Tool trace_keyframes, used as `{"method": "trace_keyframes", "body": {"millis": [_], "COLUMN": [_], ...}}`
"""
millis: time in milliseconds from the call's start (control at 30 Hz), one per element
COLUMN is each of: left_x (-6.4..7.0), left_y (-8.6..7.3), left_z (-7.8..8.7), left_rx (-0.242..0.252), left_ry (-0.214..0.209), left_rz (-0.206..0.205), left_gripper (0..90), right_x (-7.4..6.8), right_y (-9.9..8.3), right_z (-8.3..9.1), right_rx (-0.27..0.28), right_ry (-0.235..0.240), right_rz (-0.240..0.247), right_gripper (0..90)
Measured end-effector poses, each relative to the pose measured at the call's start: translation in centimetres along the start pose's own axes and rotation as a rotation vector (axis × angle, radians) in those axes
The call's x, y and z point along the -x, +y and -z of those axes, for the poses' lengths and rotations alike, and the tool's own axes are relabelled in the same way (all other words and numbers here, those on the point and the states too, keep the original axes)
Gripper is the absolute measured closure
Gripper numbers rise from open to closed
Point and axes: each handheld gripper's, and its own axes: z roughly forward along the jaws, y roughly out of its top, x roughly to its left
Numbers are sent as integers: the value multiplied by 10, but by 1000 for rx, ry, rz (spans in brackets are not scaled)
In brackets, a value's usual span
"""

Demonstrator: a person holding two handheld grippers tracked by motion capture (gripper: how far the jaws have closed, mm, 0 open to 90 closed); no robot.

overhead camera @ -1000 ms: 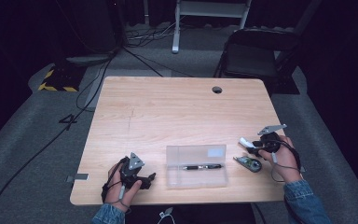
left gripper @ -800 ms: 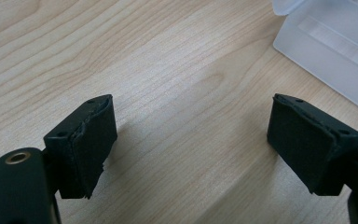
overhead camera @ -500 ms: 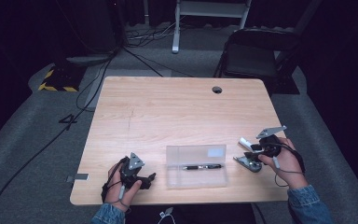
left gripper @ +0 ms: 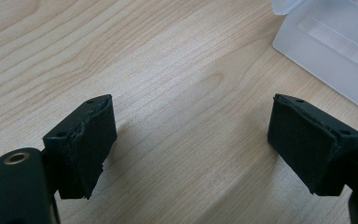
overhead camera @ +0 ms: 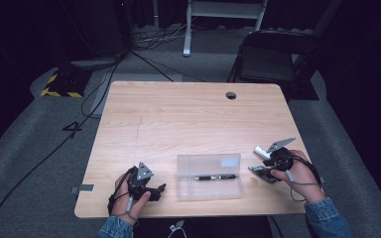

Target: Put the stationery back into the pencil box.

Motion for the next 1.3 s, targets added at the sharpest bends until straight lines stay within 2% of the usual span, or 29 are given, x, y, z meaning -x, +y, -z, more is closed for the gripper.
{"method": "trace_keyframes", "body": {"millis": [333,667,767,1033,1300], "left_x": [0,0,0,0,0], "left_y": [0,0,0,0,0], "left_z": [0,0,0,0,0], "left_rx": [3,0,3,2,2], "left_ry": [2,0,2,1,1], "left_rz": [0,0,1,0,0], "left_gripper": [159,159,159,158,158], "right_x": [1,0,1,0,-6], "right_y": [-2,-2,-2,0,6], "right_z": [-7,-7,-7,0,13], "right_rx": [-59,-63,-57,-20,40], "right_ry": [-10,-14,-9,1,-2], "right_rz": [21,35,-3,-31,-6], "right_gripper": [489,516,518,521,522]}}
